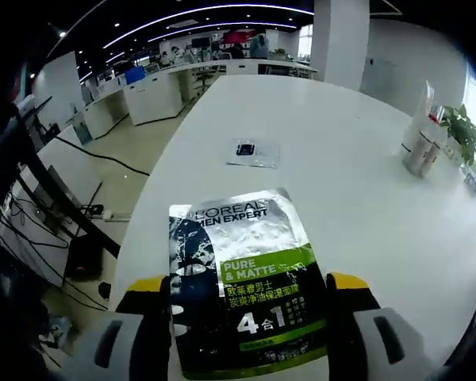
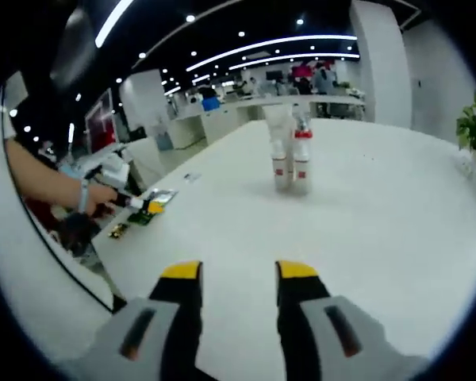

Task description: Arrange the skincare products in the storage area until every visible bottle or jar stands upright without overlapping.

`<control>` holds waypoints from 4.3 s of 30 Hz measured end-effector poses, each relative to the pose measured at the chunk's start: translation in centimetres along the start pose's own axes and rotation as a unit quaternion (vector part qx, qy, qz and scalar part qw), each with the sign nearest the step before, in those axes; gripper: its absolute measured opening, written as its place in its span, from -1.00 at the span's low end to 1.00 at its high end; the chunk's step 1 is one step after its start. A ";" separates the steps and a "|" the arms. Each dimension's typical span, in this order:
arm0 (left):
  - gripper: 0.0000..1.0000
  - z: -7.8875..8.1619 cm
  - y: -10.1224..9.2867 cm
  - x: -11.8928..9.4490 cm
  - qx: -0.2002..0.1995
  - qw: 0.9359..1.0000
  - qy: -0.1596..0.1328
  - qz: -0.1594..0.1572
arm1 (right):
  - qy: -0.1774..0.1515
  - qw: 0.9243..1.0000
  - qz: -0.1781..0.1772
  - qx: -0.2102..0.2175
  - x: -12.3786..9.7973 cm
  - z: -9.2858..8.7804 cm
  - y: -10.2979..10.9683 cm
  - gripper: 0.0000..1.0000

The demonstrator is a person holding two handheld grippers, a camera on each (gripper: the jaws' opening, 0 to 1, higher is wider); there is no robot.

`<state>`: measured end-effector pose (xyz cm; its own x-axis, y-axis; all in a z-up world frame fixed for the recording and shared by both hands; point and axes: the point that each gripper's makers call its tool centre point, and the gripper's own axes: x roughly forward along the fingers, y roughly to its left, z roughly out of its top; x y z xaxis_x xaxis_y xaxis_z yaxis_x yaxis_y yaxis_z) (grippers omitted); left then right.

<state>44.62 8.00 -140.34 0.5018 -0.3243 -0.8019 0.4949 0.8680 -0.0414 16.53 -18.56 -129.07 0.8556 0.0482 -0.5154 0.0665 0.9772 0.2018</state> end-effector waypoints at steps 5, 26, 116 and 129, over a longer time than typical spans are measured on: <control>0.41 0.0 0.1 0.1 0.001 1.000 0.003 -0.001 | -0.010 1.000 -0.003 0.002 -0.2 0.3 -0.1 -0.34; -0.60 -1.4 -1.5 -1.0 0.013 0.998 0.038 -0.045 | -0.026 0.999 -0.013 0.029 -1.6 -0.3 -1.7 -0.38; -0.96 2.9 -21.1 -24.2 -0.148 0.792 -0.075 -0.588 | 0.060 0.865 0.450 0.214 2.2 12.7 15.2 -0.98; -0.97 4.1 -20.0 -24.4 -0.205 0.781 -0.106 -0.580 | 0.063 0.864 0.448 0.221 2.6 11.9 16.0 -0.81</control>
<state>25.42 -2.96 -117.46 0.0120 -0.9994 0.0323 0.4572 -0.0232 -0.8891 25.90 -5.31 -117.30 0.6043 0.7938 -0.0682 -0.3800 0.3624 0.8511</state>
